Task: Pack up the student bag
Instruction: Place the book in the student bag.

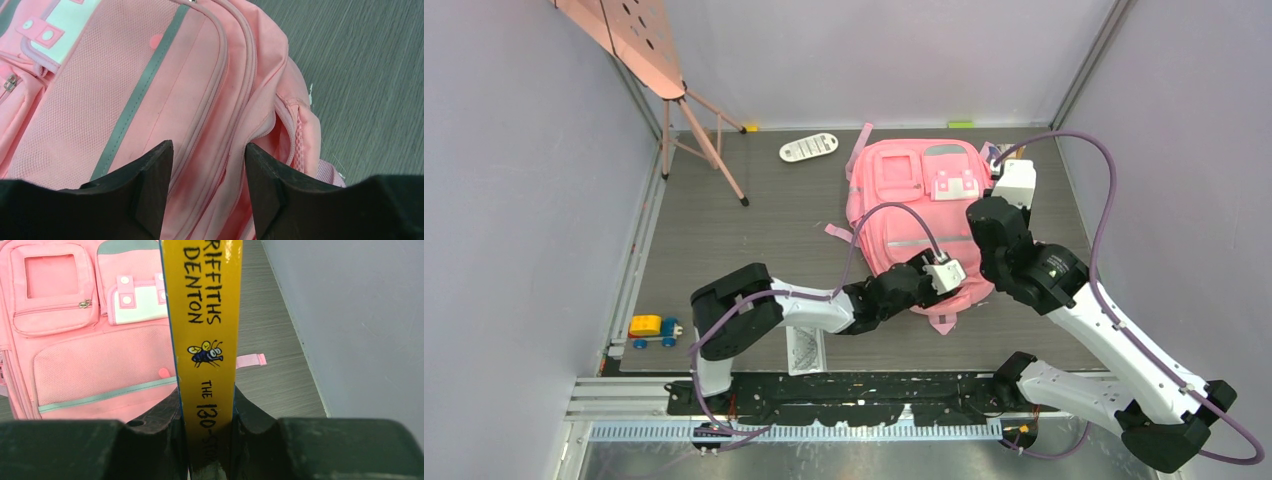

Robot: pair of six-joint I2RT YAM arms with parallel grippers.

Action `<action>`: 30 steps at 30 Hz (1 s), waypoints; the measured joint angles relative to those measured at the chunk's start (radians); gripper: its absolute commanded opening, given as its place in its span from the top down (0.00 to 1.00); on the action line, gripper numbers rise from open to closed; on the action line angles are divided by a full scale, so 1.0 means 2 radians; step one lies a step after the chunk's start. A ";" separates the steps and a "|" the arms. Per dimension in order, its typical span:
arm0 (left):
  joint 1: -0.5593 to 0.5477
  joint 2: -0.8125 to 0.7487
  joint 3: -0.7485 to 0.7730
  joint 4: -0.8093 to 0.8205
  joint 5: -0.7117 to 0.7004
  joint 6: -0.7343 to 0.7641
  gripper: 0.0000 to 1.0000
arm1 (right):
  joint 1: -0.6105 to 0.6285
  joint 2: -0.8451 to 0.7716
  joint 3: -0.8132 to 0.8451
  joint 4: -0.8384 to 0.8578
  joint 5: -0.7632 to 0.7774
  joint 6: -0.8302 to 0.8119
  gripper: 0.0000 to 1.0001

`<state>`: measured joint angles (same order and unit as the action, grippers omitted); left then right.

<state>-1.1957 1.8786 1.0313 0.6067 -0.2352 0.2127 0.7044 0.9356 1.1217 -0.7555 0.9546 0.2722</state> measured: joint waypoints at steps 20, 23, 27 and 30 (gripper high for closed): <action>-0.017 0.056 0.008 0.025 -0.020 0.056 0.50 | 0.000 -0.010 -0.003 0.000 -0.004 0.001 1.00; -0.020 0.062 0.008 0.038 -0.041 0.066 0.83 | 0.000 -0.010 -0.003 0.000 -0.004 0.001 1.00; -0.025 0.063 0.008 0.048 -0.065 0.073 1.00 | 0.000 -0.010 -0.003 0.000 -0.004 0.002 1.00; -0.034 0.056 0.008 0.045 -0.089 0.085 1.00 | 0.000 -0.010 -0.003 0.000 -0.007 0.005 1.00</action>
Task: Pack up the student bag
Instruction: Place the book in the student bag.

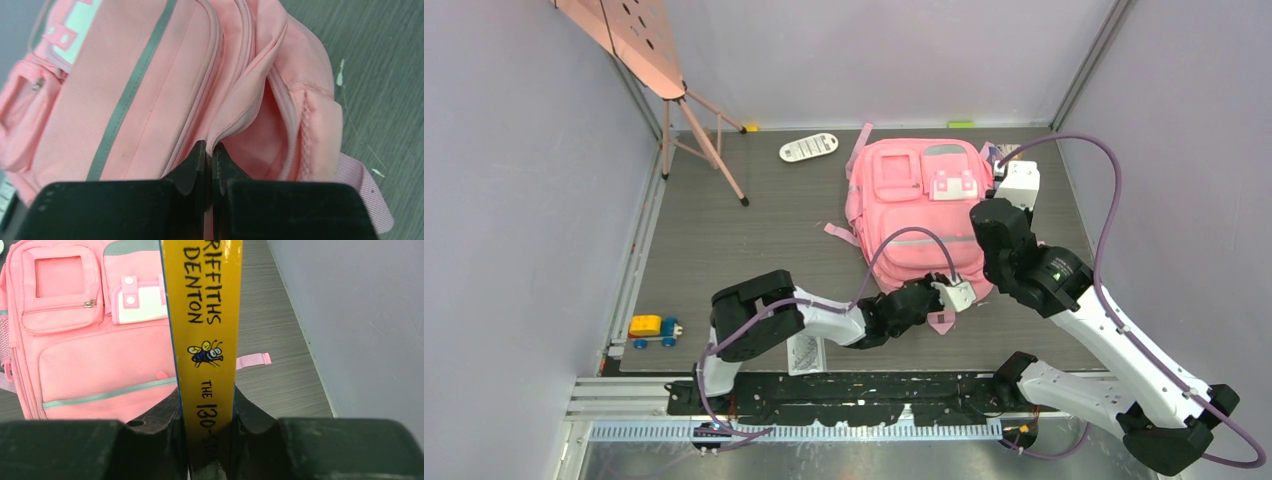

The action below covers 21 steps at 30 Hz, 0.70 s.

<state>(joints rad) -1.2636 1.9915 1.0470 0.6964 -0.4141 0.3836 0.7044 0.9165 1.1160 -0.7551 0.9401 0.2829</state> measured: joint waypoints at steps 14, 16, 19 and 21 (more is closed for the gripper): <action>0.070 -0.114 0.159 -0.184 -0.020 -0.036 1.00 | -0.001 -0.041 0.070 -0.011 -0.085 0.038 1.00; 0.088 -0.114 0.183 -0.205 -0.014 -0.051 1.00 | -0.001 -0.064 0.068 -0.021 -0.113 0.053 1.00; 0.110 -0.114 0.211 -0.244 0.004 -0.079 1.00 | -0.001 -0.092 0.051 -0.022 -0.156 0.076 1.00; 0.121 -0.114 0.224 -0.263 0.016 -0.092 1.00 | -0.001 -0.114 0.031 -0.026 -0.186 0.096 1.00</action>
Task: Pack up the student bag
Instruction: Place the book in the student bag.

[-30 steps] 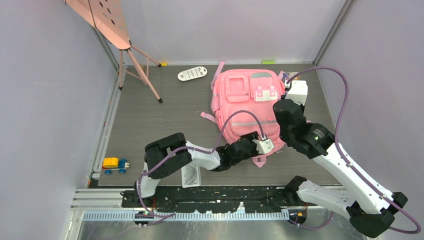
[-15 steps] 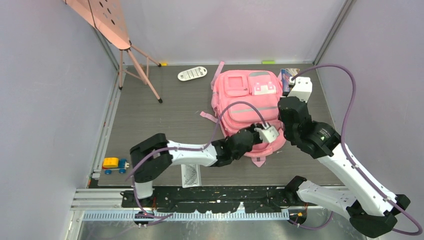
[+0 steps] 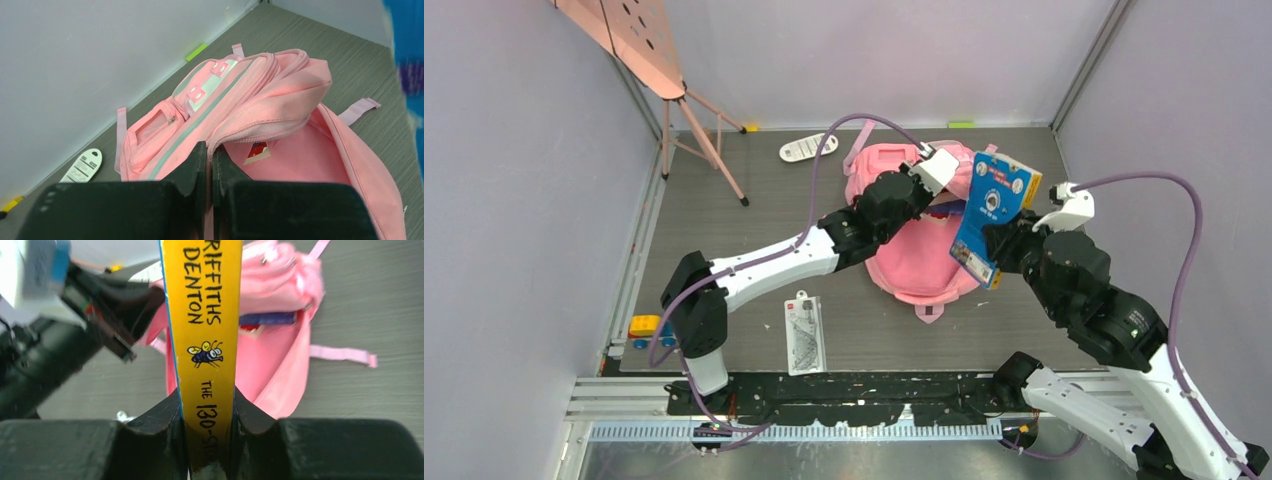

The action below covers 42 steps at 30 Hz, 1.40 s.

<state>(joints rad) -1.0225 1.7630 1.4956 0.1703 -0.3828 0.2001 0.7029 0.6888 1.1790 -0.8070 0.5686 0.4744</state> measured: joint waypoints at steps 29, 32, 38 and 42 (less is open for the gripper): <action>0.014 -0.052 0.001 -0.099 0.172 -0.070 1.00 | -0.004 0.044 -0.292 0.283 -0.055 0.264 1.00; 0.006 -0.056 0.001 -0.099 0.175 -0.071 1.00 | -0.010 0.042 -0.310 0.332 -0.035 0.278 1.00; -0.010 -0.060 0.001 -0.099 0.181 -0.085 1.00 | -0.053 0.026 -0.342 0.389 -0.023 0.313 1.00; -0.014 -0.060 0.003 -0.099 0.186 -0.108 1.00 | -0.076 0.027 -0.358 0.443 -0.035 0.335 1.00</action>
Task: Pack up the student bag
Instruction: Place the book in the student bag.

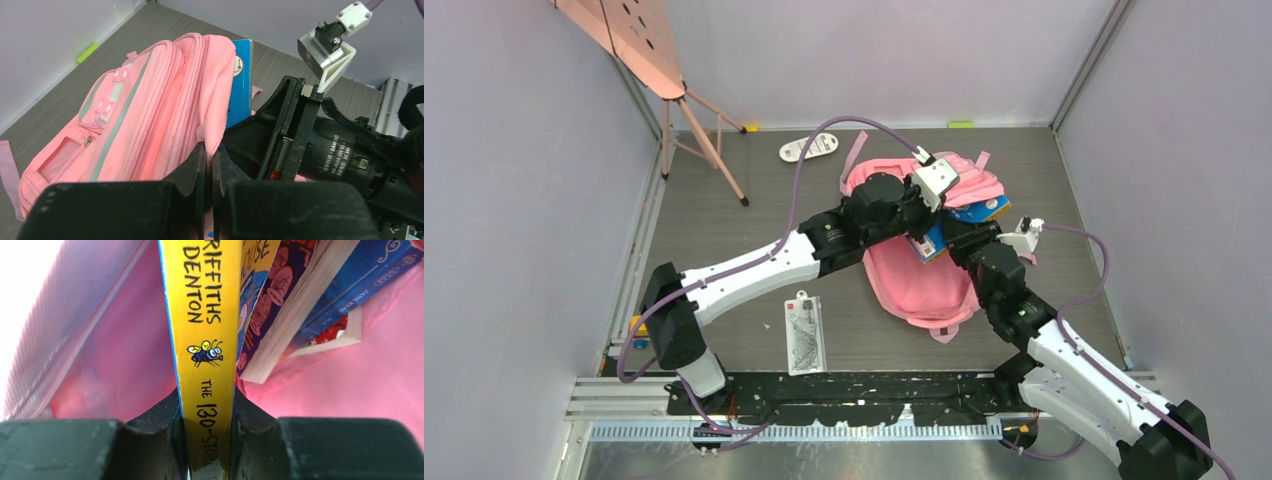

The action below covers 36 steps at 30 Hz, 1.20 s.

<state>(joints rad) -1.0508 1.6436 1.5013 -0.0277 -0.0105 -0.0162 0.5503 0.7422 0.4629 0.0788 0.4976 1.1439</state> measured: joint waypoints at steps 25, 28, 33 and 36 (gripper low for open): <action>-0.002 0.002 0.027 -0.028 -0.008 -0.067 1.00 | -0.023 0.324 -0.003 0.338 0.091 -0.039 0.94; -0.002 0.002 0.029 -0.030 -0.008 -0.069 1.00 | -0.023 0.357 0.027 0.344 0.102 -0.049 0.76; -0.001 0.002 0.034 -0.031 -0.015 -0.069 1.00 | -0.023 0.388 0.056 0.348 0.110 -0.066 0.47; -0.001 0.002 0.034 -0.034 -0.016 -0.069 1.00 | -0.026 0.385 0.057 0.329 0.117 -0.074 0.32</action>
<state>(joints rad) -1.0534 1.6482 1.5688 -0.0948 -0.0429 -0.1535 0.4976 1.5131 0.5777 0.7368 0.7315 0.9966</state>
